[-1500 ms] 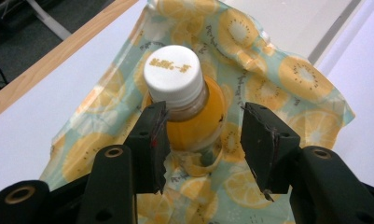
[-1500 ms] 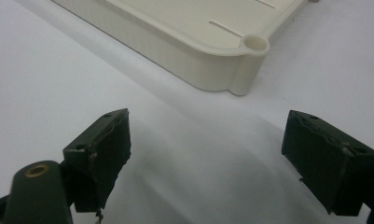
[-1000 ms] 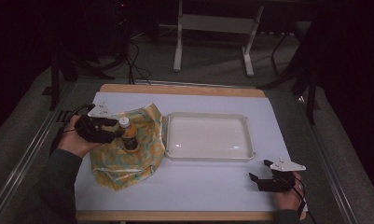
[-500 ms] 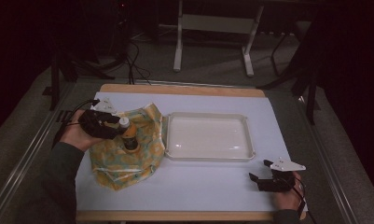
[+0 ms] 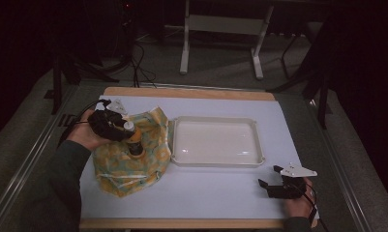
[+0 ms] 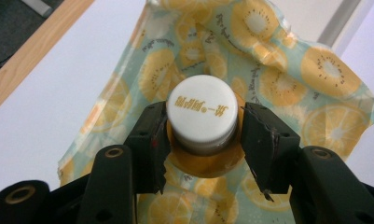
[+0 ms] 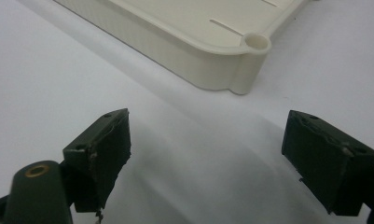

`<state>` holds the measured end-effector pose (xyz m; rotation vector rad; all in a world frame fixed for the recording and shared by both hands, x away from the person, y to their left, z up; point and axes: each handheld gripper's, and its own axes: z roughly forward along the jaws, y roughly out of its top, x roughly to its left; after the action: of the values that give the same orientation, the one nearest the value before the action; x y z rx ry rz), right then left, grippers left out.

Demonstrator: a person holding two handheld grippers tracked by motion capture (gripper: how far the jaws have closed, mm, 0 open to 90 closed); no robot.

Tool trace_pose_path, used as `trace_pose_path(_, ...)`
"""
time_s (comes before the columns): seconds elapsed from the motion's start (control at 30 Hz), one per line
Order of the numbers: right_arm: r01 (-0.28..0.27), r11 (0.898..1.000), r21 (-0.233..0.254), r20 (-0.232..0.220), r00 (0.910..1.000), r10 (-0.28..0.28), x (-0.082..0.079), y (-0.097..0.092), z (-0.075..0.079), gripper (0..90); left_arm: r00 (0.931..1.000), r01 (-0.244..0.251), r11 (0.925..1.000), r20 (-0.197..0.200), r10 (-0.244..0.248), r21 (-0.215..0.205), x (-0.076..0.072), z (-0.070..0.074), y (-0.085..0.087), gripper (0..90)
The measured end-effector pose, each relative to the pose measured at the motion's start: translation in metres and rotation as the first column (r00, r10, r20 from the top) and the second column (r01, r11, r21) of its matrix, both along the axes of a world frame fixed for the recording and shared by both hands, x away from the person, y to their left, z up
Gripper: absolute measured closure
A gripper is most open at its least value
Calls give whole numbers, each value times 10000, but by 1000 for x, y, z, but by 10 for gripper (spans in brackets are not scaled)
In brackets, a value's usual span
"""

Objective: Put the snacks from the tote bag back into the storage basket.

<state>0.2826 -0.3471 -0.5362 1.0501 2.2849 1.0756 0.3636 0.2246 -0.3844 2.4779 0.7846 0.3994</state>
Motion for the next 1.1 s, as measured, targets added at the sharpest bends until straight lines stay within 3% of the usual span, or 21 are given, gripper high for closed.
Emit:
trace_pose_path(0.57, -24, 10000, -71, -40, 10000, 24, 0, 1, 0, 151, 9978, 155, 9995, -644, -136, 290, 10, 8, -5, 562)
trace_pose_path(1.1, -91, 9999, -141, -91, 9999, 90, 1, 1, -1, 151, 9951, 374, 9935, -951, -272, 1075, 14, 14, -12, 586)
